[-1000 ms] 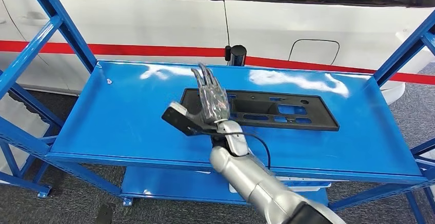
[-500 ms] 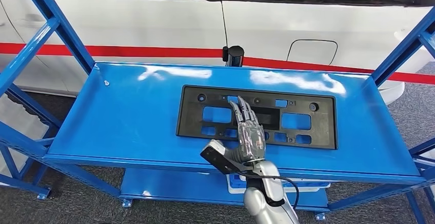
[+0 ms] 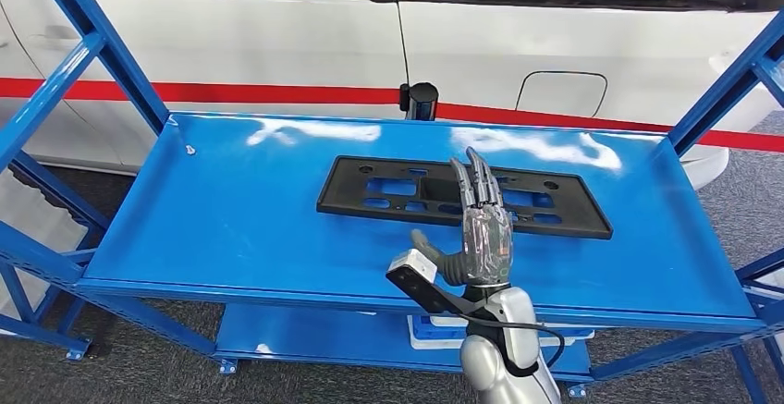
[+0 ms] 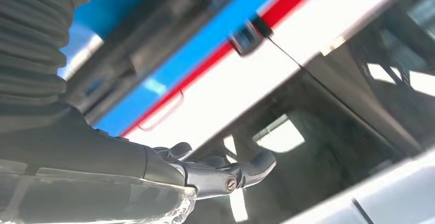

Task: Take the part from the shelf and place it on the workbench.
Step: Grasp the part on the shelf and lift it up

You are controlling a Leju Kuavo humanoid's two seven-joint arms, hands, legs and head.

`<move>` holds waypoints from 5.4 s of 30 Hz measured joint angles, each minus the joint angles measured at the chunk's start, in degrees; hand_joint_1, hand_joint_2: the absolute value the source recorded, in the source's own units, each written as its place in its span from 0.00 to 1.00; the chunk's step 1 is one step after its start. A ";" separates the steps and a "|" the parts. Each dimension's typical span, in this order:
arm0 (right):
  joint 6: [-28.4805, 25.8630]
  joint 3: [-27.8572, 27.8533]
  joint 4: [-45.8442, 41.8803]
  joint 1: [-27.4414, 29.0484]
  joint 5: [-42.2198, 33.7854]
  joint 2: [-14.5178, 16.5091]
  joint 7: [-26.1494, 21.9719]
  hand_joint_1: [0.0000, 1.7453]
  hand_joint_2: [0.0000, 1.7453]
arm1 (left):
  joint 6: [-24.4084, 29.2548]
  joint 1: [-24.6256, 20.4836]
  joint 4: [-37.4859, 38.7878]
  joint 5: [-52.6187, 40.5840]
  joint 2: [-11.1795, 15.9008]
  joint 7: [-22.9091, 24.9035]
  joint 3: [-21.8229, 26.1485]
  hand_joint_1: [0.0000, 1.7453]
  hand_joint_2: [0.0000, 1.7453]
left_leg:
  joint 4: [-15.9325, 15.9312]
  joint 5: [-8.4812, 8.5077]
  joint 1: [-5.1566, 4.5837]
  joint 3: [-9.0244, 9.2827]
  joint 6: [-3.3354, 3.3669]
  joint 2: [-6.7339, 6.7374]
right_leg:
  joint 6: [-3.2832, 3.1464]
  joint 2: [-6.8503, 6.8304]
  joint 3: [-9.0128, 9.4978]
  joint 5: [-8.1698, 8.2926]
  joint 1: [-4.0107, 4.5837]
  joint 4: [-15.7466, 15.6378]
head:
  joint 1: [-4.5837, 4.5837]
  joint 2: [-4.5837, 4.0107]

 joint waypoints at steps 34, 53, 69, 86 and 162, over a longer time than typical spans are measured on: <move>4.01 1.55 8.55 -2.84 2.82 3.05 3.54 0.00 1.00 | -0.28 -0.03 0.02 -1.69 -0.49 0.06 0.47 0.00 0.00 | 0.00 0.00 0.00 0.06 0.00 -0.02 | 0.00 -0.01 0.12 -0.01 0.00 0.00 | 0.00 0.00; -2.87 -17.53 35.52 -19.74 18.94 4.06 21.69 1.00 1.00 | -1.57 -0.29 0.04 -7.60 0.01 0.15 0.45 0.00 0.00 | 0.01 0.04 -0.01 0.16 0.00 -0.03 | 0.01 -0.03 0.22 0.05 -0.02 0.00 | 0.01 0.00; -4.44 -22.05 40.34 -21.37 20.80 4.13 20.38 1.00 1.00 | -1.18 -0.34 0.04 -8.31 0.17 0.17 0.45 0.00 0.00 | 0.01 0.04 0.00 0.17 0.00 -0.02 | 0.00 -0.03 0.23 0.05 0.00 0.00 | 0.01 0.00; -8.35 -18.71 3.23 -9.42 25.01 3.92 11.11 1.00 1.00 | -4.71 -1.22 -0.02 4.73 -0.47 -35.25 10.03 0.00 0.00 | 0.01 0.01 -0.01 0.09 0.00 0.00 | -0.01 0.01 0.08 0.03 -0.02 0.00 | 0.00 0.00; 8.53 -10.56 -17.44 -10.72 -26.54 2.39 -2.89 1.00 1.00 | -8.42 -2.37 0.01 6.61 -1.53 -12.05 20.40 0.00 1.00 | 3.05 0.14 -0.07 -3.71 -0.95 0.77 | -0.02 -0.11 0.70 -1.06 -1.54 1.66 | -0.21 0.00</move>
